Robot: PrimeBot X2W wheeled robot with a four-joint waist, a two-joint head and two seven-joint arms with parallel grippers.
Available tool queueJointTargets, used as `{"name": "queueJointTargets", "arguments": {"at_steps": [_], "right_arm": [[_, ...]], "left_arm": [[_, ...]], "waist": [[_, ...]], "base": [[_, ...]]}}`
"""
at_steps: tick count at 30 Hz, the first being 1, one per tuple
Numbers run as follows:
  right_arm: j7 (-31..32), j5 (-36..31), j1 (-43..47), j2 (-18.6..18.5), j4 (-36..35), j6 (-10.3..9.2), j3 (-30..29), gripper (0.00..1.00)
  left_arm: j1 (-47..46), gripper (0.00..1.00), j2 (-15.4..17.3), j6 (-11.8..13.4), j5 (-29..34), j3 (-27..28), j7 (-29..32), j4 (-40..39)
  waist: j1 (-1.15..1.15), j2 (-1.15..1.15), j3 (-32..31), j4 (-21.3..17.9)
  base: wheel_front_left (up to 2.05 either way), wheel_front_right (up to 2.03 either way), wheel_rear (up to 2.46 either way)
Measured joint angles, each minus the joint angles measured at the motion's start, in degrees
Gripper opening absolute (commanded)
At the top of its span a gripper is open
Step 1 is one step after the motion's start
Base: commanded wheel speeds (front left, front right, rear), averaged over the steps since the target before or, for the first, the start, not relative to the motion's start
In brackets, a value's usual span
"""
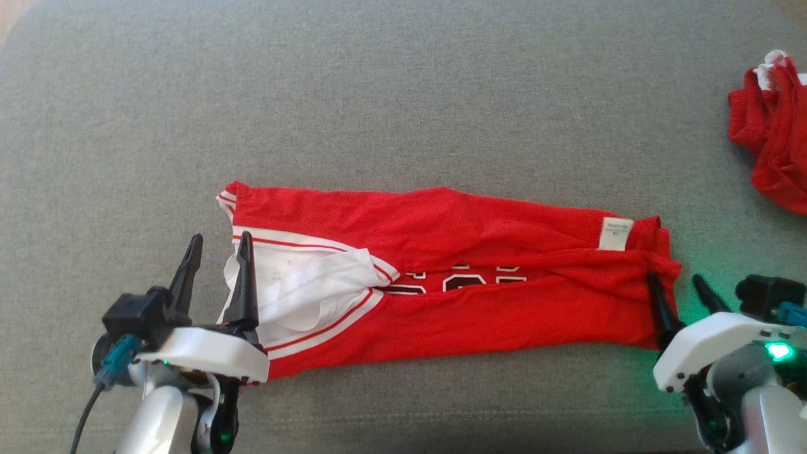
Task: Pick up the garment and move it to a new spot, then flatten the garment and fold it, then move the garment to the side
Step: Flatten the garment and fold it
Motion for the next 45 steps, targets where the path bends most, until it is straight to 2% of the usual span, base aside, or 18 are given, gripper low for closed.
{"name": "queueJointTargets", "arguments": {"at_steps": [8, 9, 10, 20, 36, 40, 45], "right_arm": [[7.3, 4.1, 0.6, 0.5, -1.5, 0.0, 1.6, 1.0], [7.7, 4.2, 0.6, 0.5, -1.8, 0.0, 1.8, 0.6], [7.8, 4.4, 0.6, 0.5, -2.0, 0.0, 1.8, 0.01], [7.8, 5.6, 0.6, 1.3, -3.3, 0.01, 0.5, 0.0], [9.6, 4.8, 0.5, 0.2, -10.5, 0.01, -13.2, 0.0], [10.3, 5.3, 0.5, 0.2, -14.1, 0.01, -12.2, 0.0], [13.3, 10.8, 0.6, 0.6, -19.9, 0.0, -5.9, 0.0]], "left_arm": [[-0.7, 1.0, -0.5, -0.4, 0.4, 0.3, 0.0, 0.4], [-0.7, 1.0, -0.5, -0.4, 0.5, 0.4, 0.0, 0.5], [-0.7, 1.0, -0.6, -0.5, 0.6, 0.4, 0.0, 0.5], [-2.0, 1.0, -1.0, -1.3, 1.1, 0.8, 0.0, 0.7], [-2.0, 1.0, -2.3, -2.4, 2.0, 2.4, 0.0, 0.8], [-2.0, 1.0, -2.4, -2.4, 2.2, 2.9, 0.0, 0.8], [-1.9, 1.0, -2.6, -2.9, 2.4, 3.1, 0.0, 1.0]], "waist": [[0.0, 0.0, 1.1, -0.1], [0.0, 0.0, 1.2, -0.1], [0.0, 0.0, 1.3, -0.1], [0.0, 0.0, 1.7, -0.6], [0.0, 0.0, 2.1, -0.6], [0.0, 0.0, 1.7, -1.0], [0.0, 0.0, 0.5, -1.4]], "base": [[0.0, 0.0, 0.0], [0.0, 0.0, 0.0], [0.0, 0.0, 0.0], [0.0, 0.0, 0.0], [0.0, 0.0, 0.0], [0.0, 0.0, 0.0], [0.0, 0.0, 0.0]]}}
